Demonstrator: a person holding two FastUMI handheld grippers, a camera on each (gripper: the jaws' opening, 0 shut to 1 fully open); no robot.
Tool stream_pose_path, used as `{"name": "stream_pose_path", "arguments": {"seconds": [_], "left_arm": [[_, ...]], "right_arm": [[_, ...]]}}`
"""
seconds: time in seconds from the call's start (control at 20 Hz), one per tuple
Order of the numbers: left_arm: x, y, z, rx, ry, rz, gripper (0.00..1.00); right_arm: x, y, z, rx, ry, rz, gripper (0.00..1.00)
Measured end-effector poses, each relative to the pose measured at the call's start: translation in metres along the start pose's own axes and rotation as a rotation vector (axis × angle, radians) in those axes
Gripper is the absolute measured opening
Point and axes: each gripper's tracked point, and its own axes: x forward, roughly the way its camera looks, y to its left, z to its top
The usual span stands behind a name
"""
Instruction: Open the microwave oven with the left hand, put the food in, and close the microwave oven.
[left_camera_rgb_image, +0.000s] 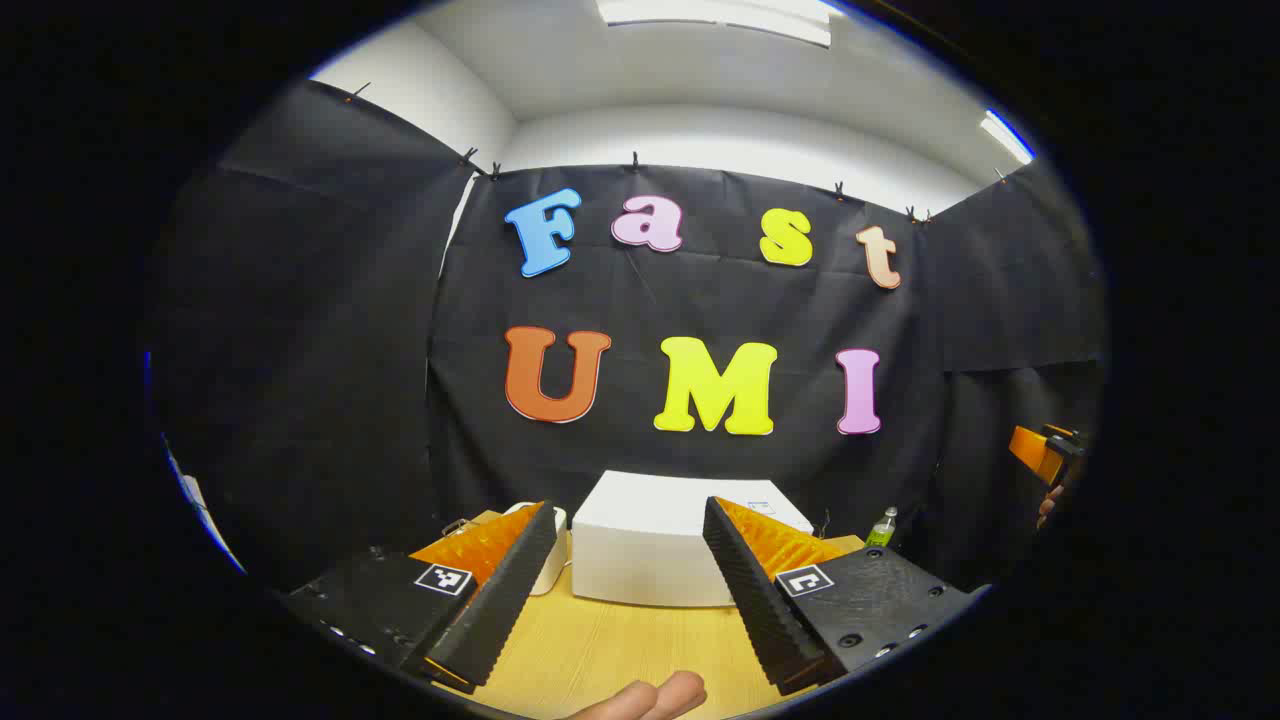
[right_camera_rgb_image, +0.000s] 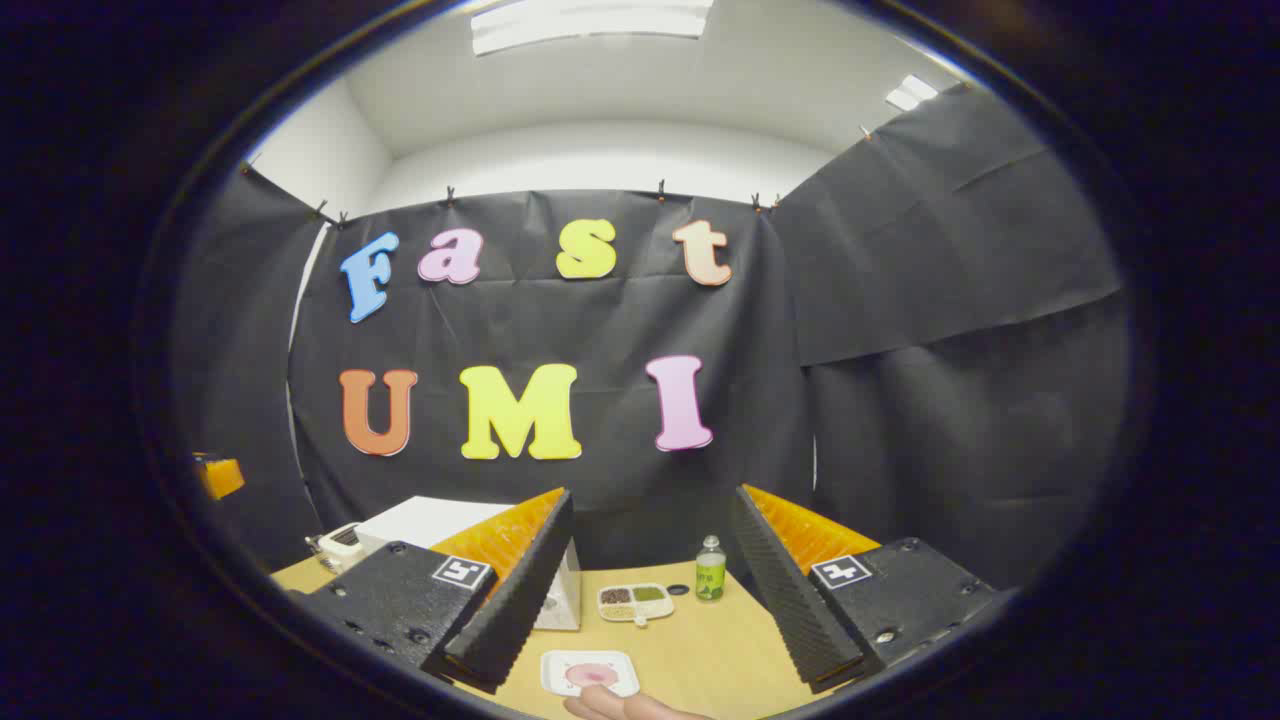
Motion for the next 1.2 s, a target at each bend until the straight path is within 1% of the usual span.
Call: {"name": "stream_pose_path", "arguments": {"seconds": [0.05, 0.15, 0.2, 0.25, 0.3, 0.35, 0.4, 0.45, 0.5, 0.55, 0.6, 0.65, 0.7, 0.85, 0.9, 0.95, 1.0, 1.1, 1.15, 1.2], "left_arm": [[-0.001, -0.001, 0.003, -0.002, -0.001, 0.0, 0.94], [-0.003, -0.001, 0.002, -0.004, 0.002, -0.01, 0.94], [-0.003, -0.002, 0.003, -0.005, -0.002, -0.013, 0.95], [-0.003, -0.001, 0.005, -0.005, -0.006, -0.014, 0.94], [-0.003, -0.002, 0.004, -0.006, -0.007, -0.016, 0.94], [-0.004, -0.004, 0.003, -0.008, -0.005, -0.021, 0.94], [-0.005, -0.006, 0.002, -0.008, -0.001, -0.029, 0.94], [-0.006, -0.008, 0.003, -0.01, 0.001, -0.037, 0.94], [-0.006, -0.01, 0.004, -0.011, -0.001, -0.04, 0.94], [-0.006, -0.01, 0.004, -0.012, -0.004, -0.039, 0.94], [-0.005, -0.013, 0.003, -0.011, -0.005, -0.04, 0.94], [-0.004, -0.015, 0.001, -0.01, -0.003, -0.046, 0.82], [-0.002, -0.019, -0.002, -0.01, 0.001, -0.054, 0.94], [0.009, -0.032, -0.019, -0.009, 0.033, -0.074, 0.95], [0.013, -0.035, -0.025, -0.009, 0.04, -0.079, 0.82], [0.018, -0.039, -0.029, -0.012, 0.044, -0.085, 0.95], [0.024, -0.044, -0.033, -0.017, 0.044, -0.09, 0.95], [0.037, -0.055, -0.046, -0.033, 0.045, -0.104, 0.94], [0.045, -0.062, -0.053, -0.033, 0.047, -0.111, 0.95], [0.054, -0.066, -0.061, -0.023, 0.046, -0.115, 0.94]], "right_arm": [[-0.003, 0.003, 0.0, 0.005, 0.001, 0.011, 1.0], [-0.007, 0.007, -0.004, 0.023, 0.018, 0.035, 1.0], [-0.006, 0.008, -0.006, 0.025, 0.026, 0.045, 0.94], [-0.005, 0.009, -0.008, 0.023, 0.03, 0.052, 0.94], [-0.005, 0.012, -0.007, 0.028, 0.029, 0.072, 1.0], [-0.004, 0.014, -0.01, 0.03, 0.038, 0.08, 1.0], [-0.003, 0.011, -0.014, 0.029, 0.05, 0.075, 0.94], [-0.002, 0.01, -0.016, 0.03, 0.058, 0.076, 0.94], [-0.002, 0.011, -0.015, 0.031, 0.059, 0.082, 1.0], [-0.002, 0.01, -0.016, 0.031, 0.059, 0.083, 0.94], [-0.002, 0.009, -0.016, 0.034, 0.057, 0.084, 0.94], [-0.003, 0.01, -0.018, 0.041, 0.057, 0.089, 0.94], [-0.003, 0.011, -0.019, 0.047, 0.06, 0.097, 1.0], [-0.001, 0.006, -0.024, 0.038, 0.056, 0.094, 1.0], [-0.001, 0.006, -0.024, 0.037, 0.053, 0.094, 1.0], [-0.001, 0.006, -0.025, 0.039, 0.053, 0.098, 0.94], [-0.001, 0.007, -0.024, 0.042, 0.051, 0.102, 1.0], [-0.001, 0.004, -0.026, 0.044, 0.049, 0.103, 1.0], [-0.001, 0.003, -0.027, 0.043, 0.047, 0.102, 0.94], [0.0, 0.001, -0.028, 0.04, 0.043, 0.102, 0.94]]}}
